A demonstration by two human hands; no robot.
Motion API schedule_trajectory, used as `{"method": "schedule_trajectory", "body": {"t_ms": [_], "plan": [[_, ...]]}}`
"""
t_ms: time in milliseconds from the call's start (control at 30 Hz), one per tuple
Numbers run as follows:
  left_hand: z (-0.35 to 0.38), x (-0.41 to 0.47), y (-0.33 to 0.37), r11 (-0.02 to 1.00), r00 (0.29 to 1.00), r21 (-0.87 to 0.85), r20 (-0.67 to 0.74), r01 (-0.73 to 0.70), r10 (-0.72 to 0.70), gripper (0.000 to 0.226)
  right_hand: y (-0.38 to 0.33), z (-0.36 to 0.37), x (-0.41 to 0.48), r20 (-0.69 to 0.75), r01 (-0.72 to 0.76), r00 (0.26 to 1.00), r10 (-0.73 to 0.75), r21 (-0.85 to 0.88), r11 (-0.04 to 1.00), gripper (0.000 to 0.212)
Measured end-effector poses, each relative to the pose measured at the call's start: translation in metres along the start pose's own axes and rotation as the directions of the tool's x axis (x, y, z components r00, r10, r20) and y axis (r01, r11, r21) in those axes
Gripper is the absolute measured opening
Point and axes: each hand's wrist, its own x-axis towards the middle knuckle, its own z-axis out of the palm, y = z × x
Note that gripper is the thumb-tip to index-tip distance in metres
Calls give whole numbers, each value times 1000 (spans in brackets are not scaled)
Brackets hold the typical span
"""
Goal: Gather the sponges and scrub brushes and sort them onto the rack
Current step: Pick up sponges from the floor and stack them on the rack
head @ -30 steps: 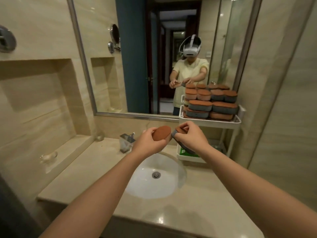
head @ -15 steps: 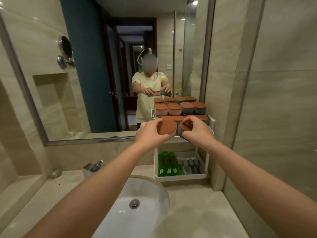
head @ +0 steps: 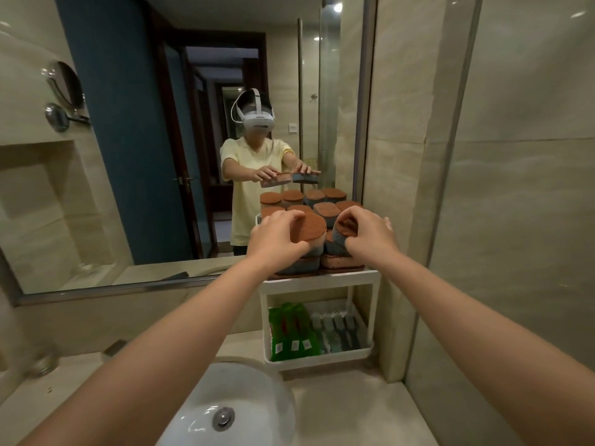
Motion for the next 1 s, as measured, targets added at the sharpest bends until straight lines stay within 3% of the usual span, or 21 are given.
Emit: {"method": "schedule_trajectory", "body": {"t_ms": [333, 600, 1000], "plan": [[35, 44, -14, 994, 998, 98, 39, 52, -56, 55, 26, 28, 60, 103, 61, 993, -63, 27, 998, 41], [48, 56, -18, 990, 997, 124, 34, 62, -66, 54, 39, 39, 77, 96, 68, 993, -73, 56, 996, 39], [49, 52, -15, 984, 998, 171, 21, 55, -60, 50, 43, 44, 73, 109, 159, 983, -144, -142, 977, 48]]}}
